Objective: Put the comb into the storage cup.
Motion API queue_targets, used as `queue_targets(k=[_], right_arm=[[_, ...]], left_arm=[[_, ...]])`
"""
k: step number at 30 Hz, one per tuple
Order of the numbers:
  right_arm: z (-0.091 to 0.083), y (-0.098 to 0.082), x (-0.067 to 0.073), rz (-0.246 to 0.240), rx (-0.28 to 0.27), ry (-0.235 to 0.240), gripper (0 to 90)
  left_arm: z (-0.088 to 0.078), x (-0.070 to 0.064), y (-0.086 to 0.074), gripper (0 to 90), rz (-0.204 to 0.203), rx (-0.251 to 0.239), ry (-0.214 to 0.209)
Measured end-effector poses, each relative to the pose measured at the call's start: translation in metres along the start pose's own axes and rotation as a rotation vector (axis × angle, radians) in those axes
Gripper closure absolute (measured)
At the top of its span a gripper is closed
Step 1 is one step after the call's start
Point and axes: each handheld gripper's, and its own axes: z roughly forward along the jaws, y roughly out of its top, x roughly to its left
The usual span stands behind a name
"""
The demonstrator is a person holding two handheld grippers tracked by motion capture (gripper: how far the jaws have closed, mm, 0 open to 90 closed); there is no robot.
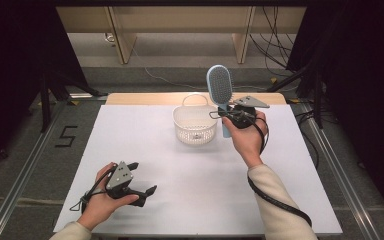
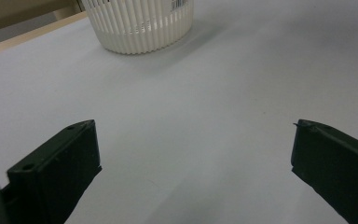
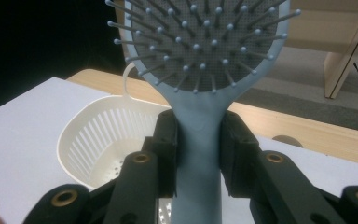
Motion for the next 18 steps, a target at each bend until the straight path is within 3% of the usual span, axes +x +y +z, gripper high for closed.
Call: queue_targets(k=[18], right_arm=[[0.0036,0.0012,0.0045,-0.006,-0.001,0.008,70.8]], left_arm=[[0.0001,0.0000,-0.0001,0.5,0.001,0.001,-0.001]])
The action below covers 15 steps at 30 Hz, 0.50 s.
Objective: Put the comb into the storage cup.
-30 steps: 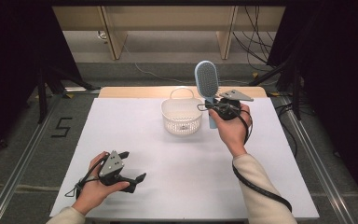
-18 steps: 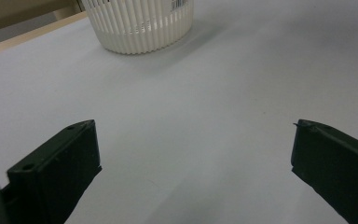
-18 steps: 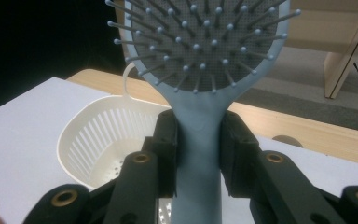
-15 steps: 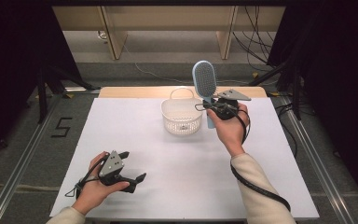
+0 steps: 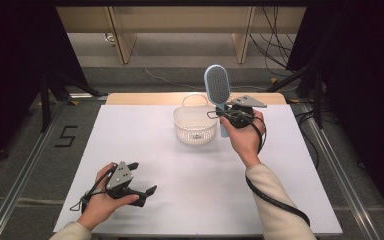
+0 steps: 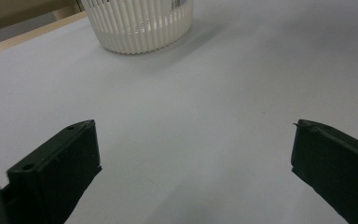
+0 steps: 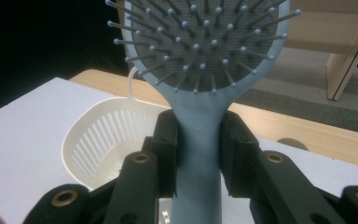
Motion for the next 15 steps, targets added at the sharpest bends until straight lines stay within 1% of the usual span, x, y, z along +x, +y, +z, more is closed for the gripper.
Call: queue_targets(k=[15], right_arm=[[0.0046,0.0033,0.0057,-0.007,-0.007,0.007,70.8]], left_arm=[[-0.0002,0.0002,-0.0002,0.5,-0.001,0.000,0.001]])
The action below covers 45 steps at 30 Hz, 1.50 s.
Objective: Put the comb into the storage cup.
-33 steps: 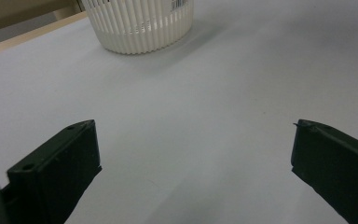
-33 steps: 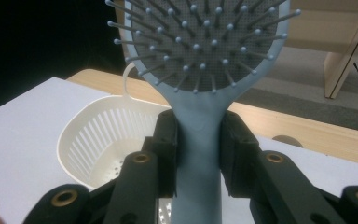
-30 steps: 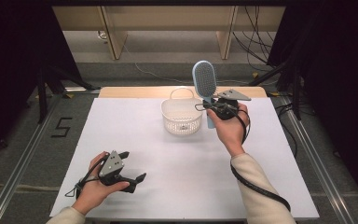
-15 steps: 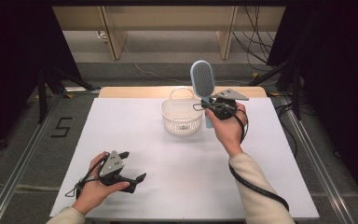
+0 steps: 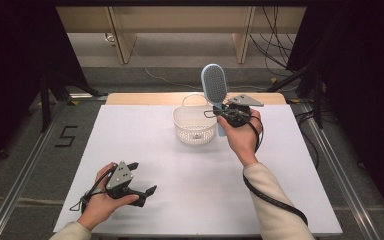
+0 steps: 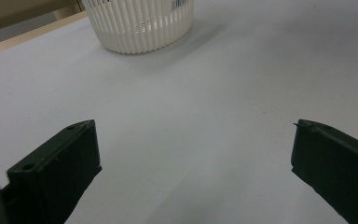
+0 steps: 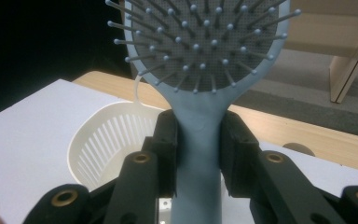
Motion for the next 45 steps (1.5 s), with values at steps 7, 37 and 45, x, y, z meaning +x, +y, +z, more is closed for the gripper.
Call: queue_targets(k=[7,37,45], right_arm=[[0.001,0.001,0.002,-0.004,-0.002,0.002,70.8],[0.010,0.005,0.009,-0.012,-0.006,0.010,70.8],[0.011,0.008,0.011,-0.017,-0.012,0.010,70.8]], left_arm=[[0.000,0.000,0.000,0.5,0.000,0.000,0.000],[0.000,0.000,0.000,0.5,0.001,0.001,0.000],[0.000,0.000,0.000,0.5,0.001,0.000,-0.001]])
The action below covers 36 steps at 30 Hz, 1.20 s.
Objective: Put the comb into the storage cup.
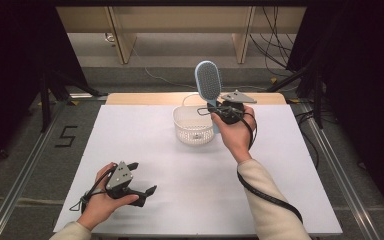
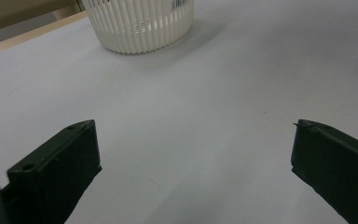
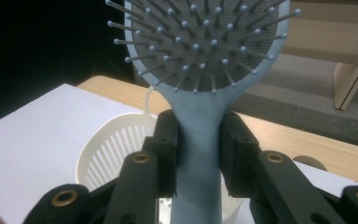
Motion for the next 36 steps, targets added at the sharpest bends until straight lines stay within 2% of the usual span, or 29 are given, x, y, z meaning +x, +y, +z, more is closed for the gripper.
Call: queue_targets(k=[36], right_arm=[[0.010,0.013,0.008,-0.013,0.004,0.015,70.8]], left_arm=[[0.001,0.000,0.000,0.5,-0.002,0.000,-0.004]])
